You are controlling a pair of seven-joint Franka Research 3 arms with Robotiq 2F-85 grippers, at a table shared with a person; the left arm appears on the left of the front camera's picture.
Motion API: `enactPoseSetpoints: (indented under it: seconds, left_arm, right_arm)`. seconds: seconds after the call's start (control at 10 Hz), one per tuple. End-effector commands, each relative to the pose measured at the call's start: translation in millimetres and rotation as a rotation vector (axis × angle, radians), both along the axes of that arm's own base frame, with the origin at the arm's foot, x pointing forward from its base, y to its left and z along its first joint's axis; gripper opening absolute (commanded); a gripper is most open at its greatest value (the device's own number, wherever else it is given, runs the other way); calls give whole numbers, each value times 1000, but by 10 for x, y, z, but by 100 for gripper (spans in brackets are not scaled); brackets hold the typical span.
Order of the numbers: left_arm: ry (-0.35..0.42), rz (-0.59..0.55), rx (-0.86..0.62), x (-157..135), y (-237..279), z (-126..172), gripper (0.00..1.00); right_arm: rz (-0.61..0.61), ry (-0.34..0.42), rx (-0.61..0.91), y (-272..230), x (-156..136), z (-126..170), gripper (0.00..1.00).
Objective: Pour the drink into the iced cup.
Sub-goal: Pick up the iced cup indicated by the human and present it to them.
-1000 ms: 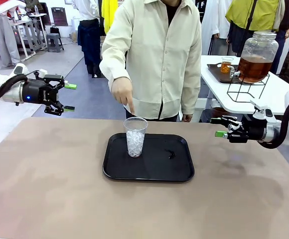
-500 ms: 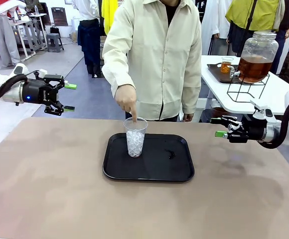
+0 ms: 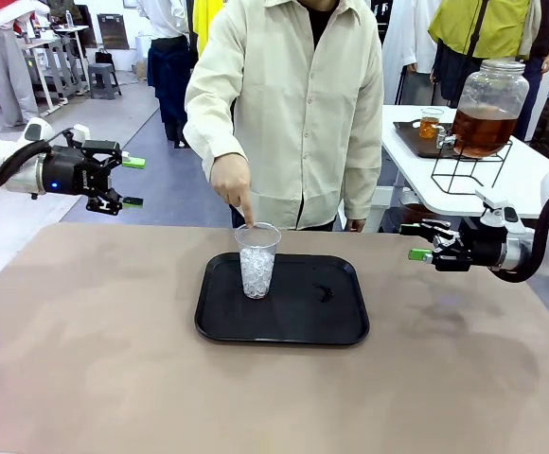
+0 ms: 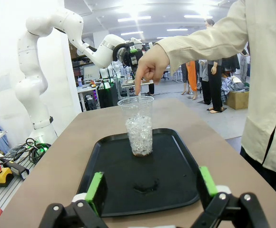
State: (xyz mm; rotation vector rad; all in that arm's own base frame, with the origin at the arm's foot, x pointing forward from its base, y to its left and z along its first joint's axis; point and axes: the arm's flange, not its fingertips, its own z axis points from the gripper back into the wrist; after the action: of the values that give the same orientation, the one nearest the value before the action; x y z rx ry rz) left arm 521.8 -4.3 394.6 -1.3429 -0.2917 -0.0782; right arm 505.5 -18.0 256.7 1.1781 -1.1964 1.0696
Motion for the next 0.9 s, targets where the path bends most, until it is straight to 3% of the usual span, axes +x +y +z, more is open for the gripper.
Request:
enactPoseSetpoints:
  seconds: [0.0,0.2,0.3,0.4,0.5,0.8]
  left_arm:
    - [-317,-47,-19,-84,-15,21,100]
    - [-465,-108,-9,-159,-56,-20,100]
    - [-486,-157,9,-188,-82,-20,100]
    - [-414,-123,49,-218,-81,46,100]
    - [-456,-120,27,-94,-75,46,100]
    - [-456,-120,27,-94,-75,46,100]
  right_arm:
    - [3,1,-3,19,7,37,100]
    - [3,1,-3,19,7,37,100]
    - [3,1,-3,19,7,37,100]
    - [3,1,-3,19,7,37,100]
    - [3,1,-3,19,7,37,100]
    - [3,1,-3,19,7,37,100]
